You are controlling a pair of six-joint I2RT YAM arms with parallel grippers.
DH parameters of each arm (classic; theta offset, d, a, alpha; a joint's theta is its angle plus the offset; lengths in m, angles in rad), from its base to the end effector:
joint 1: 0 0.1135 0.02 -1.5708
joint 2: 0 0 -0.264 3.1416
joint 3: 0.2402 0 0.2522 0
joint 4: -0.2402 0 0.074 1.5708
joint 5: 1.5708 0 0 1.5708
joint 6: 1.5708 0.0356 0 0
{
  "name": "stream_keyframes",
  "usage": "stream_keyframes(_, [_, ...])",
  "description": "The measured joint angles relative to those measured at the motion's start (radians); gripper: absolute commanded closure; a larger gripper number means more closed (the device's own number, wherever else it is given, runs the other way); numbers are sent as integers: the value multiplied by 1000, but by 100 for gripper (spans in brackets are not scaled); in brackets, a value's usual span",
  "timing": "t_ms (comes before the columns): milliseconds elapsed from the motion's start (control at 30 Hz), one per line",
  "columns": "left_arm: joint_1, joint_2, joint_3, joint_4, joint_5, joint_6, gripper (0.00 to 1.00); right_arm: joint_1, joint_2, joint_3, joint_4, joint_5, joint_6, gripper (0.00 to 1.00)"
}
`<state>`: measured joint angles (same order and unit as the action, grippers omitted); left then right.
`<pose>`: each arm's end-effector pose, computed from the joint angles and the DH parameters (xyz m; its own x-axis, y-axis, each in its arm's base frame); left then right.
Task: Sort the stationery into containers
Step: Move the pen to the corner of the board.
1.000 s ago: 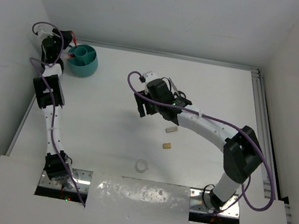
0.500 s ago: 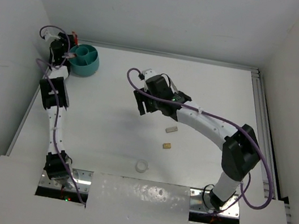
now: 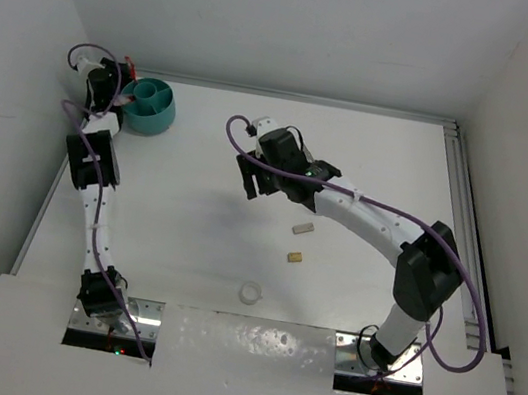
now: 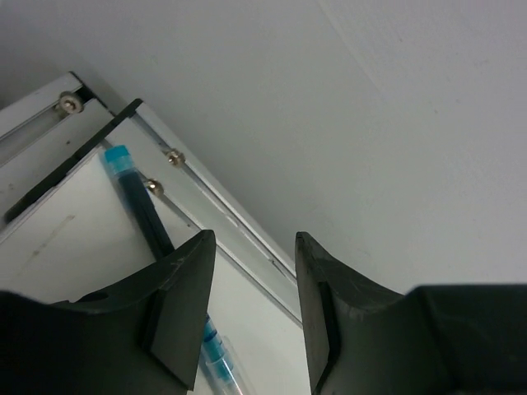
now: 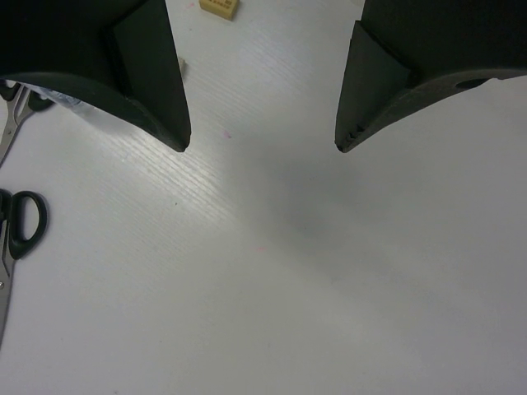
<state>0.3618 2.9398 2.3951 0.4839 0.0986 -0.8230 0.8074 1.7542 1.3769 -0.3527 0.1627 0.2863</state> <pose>0.5890 0.2192 0.0841 0.1522 -0.7225 -0.6744 -0.2187 0.6408 -0.7359 0.2802 0.2845 0.2658 -0.6201 -0.2449 -0.7454 -0.4737 0.8742 0.1068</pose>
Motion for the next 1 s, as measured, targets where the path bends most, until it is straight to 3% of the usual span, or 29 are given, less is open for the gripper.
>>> stream_keyframes(700, [32,-312,-429,-137,-68,83,61,80,-20,117,-36,46,-37,30])
stream_keyframes(1000, [33,-323,-428,-102,-58,85,60,92,7,236,-63,45,-55,30])
